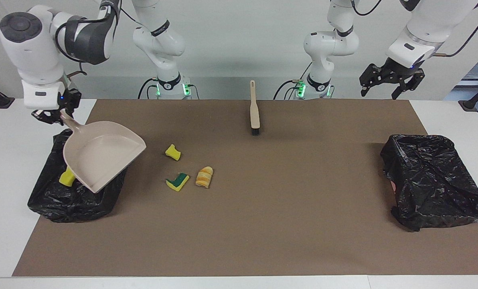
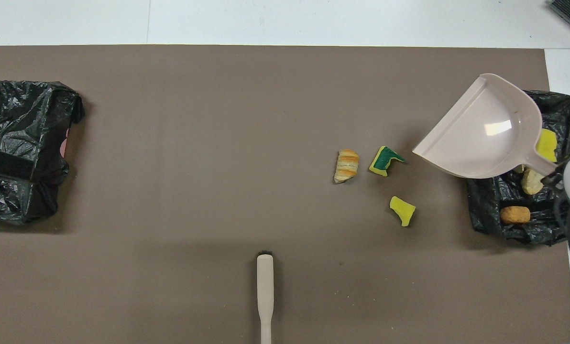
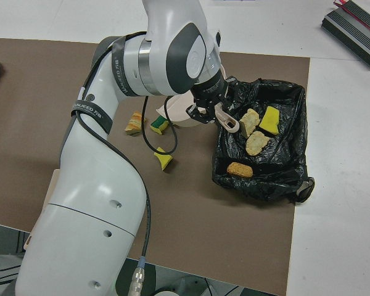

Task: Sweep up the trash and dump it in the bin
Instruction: 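Tip the dustpan with the right gripper to dump trash into the bin, then return the empty dustpan with the right gripper to the table center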

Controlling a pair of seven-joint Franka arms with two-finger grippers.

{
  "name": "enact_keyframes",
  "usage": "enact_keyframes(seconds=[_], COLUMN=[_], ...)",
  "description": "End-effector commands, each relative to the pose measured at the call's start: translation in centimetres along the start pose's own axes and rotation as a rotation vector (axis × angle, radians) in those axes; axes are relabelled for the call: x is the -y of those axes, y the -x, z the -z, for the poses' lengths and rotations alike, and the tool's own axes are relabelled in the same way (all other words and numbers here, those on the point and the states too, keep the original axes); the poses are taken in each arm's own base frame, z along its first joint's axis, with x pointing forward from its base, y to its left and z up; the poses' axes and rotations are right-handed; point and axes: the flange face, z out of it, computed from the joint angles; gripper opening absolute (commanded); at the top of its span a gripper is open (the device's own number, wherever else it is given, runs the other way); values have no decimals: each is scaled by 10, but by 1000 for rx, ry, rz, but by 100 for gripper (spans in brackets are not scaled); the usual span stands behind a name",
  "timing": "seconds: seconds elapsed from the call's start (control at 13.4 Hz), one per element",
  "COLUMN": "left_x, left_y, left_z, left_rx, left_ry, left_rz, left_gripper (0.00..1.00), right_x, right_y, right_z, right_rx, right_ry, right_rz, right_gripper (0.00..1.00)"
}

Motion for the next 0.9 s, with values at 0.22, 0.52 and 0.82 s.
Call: enact_keyframes(seconds=[0.22, 0.52, 0.82], left_x=[-5, -8, -9], left_y=[3, 4, 4], left_z=[7, 7, 6], left_rx=[-2, 5, 8], left_ry=[-14, -12, -12], left_rz=[-14, -21, -13], left_gripper=[100, 100, 100], right_x=[93, 171, 262], right_y=[-86, -153, -214], right_z=[-10, -27, -45], right_rx=[-47, -112, -169], right_ry=[-83, -72, -194], right_rz=[-361, -503, -606], right_gripper=[0, 0, 0])
